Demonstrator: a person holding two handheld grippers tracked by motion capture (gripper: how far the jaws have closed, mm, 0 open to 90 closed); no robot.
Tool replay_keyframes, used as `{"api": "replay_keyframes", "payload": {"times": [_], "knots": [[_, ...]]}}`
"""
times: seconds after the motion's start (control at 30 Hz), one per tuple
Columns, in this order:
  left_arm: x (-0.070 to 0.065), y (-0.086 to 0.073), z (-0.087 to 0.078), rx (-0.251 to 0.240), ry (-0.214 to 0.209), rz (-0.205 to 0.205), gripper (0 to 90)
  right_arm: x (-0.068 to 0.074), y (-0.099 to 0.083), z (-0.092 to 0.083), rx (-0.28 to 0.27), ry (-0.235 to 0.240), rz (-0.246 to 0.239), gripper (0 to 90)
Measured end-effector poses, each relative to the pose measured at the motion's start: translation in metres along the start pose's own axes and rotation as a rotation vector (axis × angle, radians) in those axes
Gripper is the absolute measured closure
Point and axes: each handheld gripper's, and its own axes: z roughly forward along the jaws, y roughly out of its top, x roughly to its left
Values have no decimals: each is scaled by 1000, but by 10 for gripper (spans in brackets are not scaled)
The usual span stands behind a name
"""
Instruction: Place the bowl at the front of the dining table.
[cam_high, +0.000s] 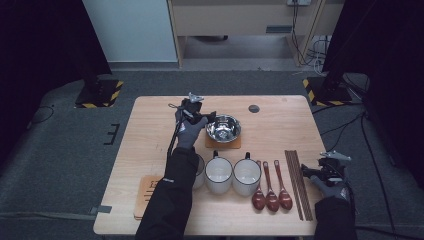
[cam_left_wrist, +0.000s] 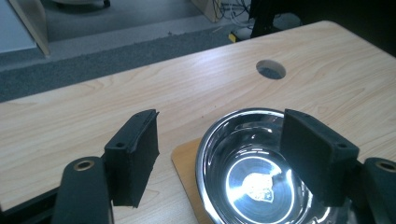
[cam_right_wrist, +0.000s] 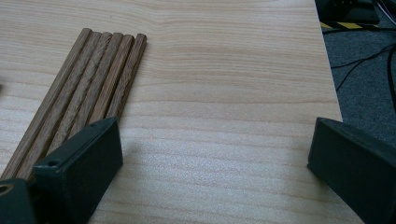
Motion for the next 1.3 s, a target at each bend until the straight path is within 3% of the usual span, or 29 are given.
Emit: {"api": "replay_keyframes", "payload": {"times": [0.27,0.47,0.67,1.03,1.3], "knots": [[-1,4,-33,-40,2,35,257,0,0,0,0,0,0,29],[-3,10,-60,-71,-28,53,250,0,0,0,0,0,0,29],[-4,6,-80,-92,-46,71,243,0,0,0,0,0,0,29],[1,-21,-116,-132,-45,58,238,0,0,0,0,0,0,30],[16,-53,-145,-146,-38,30,229,0,0,0,1,1,3,31]]}}
